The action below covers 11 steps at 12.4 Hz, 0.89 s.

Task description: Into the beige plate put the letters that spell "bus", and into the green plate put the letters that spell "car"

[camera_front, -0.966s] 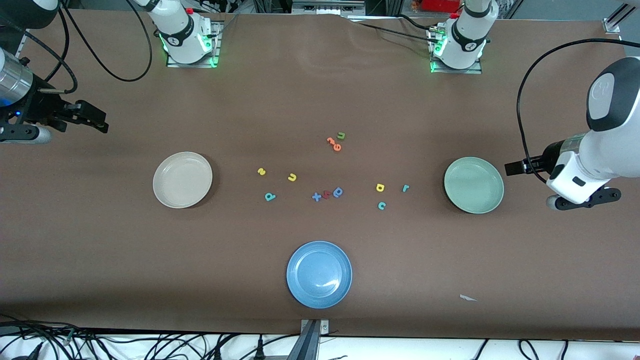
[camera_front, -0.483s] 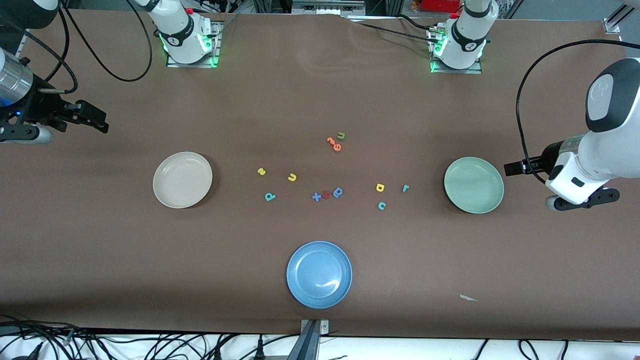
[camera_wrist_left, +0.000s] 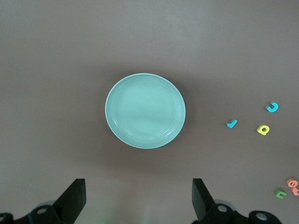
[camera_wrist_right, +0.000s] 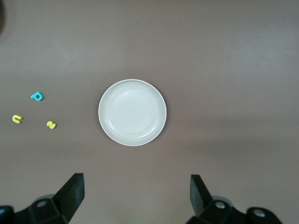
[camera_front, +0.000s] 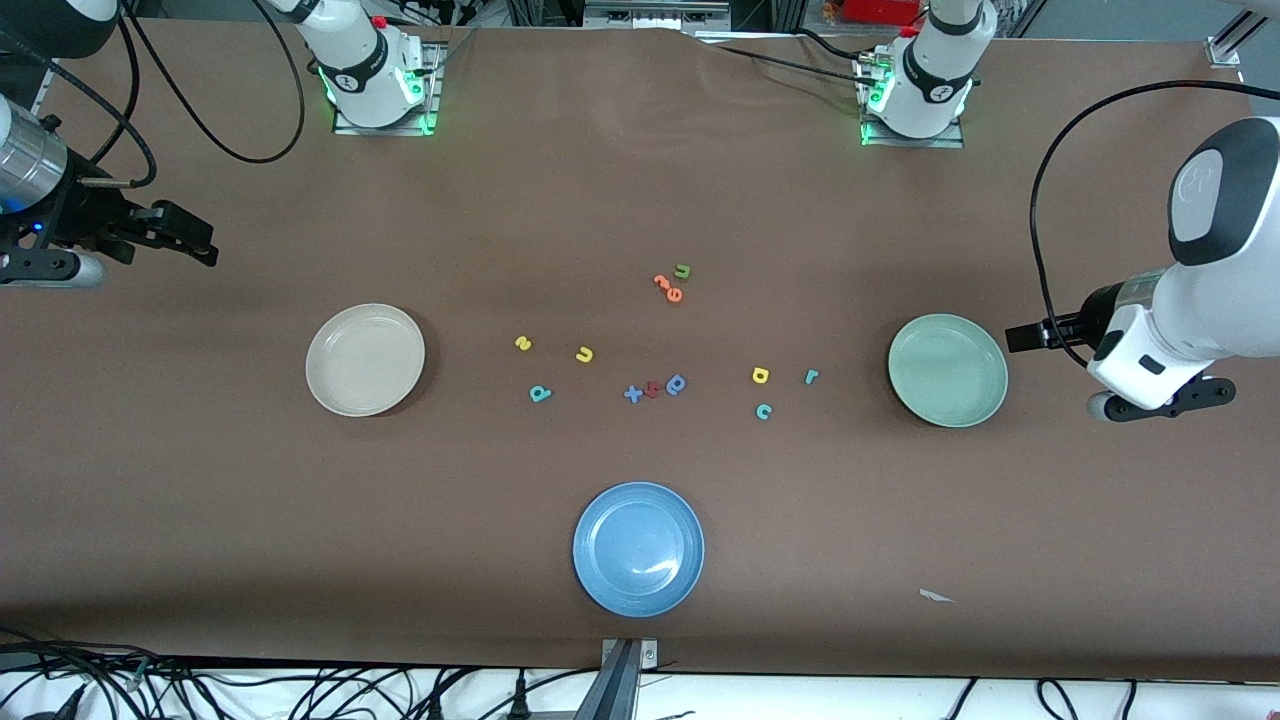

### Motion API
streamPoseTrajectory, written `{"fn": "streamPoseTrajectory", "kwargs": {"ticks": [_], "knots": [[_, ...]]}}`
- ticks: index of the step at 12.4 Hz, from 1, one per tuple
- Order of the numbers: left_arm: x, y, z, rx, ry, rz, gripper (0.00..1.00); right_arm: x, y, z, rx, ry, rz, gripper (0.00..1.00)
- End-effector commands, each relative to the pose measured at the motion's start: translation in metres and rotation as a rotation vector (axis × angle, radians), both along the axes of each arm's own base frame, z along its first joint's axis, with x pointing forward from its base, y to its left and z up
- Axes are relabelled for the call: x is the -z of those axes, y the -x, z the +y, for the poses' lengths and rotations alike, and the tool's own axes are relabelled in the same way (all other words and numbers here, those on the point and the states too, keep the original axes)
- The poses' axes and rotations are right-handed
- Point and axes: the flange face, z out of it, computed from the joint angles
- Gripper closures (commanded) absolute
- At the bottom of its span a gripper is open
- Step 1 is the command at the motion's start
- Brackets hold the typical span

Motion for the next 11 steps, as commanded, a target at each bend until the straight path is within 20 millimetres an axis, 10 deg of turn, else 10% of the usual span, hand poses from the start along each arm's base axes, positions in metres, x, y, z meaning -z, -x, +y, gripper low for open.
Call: {"fn": "streamPoseTrajectory", "kwargs": {"ticks": [1, 7, 11], "knots": [[-0.004, -0.004, 0.005, 0.041, 0.03, -0.018, 0.01, 0.022, 0.006, 0.015, -0.016, 0.012, 0.046, 0.0], [0.007, -0.007, -0.021, 0.002, 0.136, -0.025, 0.0, 0.053, 0.002, 0.079, -0.121, 0.004, 0.073, 0.0], [0.064, -0.01, -0.076, -0.044, 0.108, -0.036, 0.01, 0.111, -0.004, 0.153, -0.012, 0.012, 0.113, 0.0]]}}
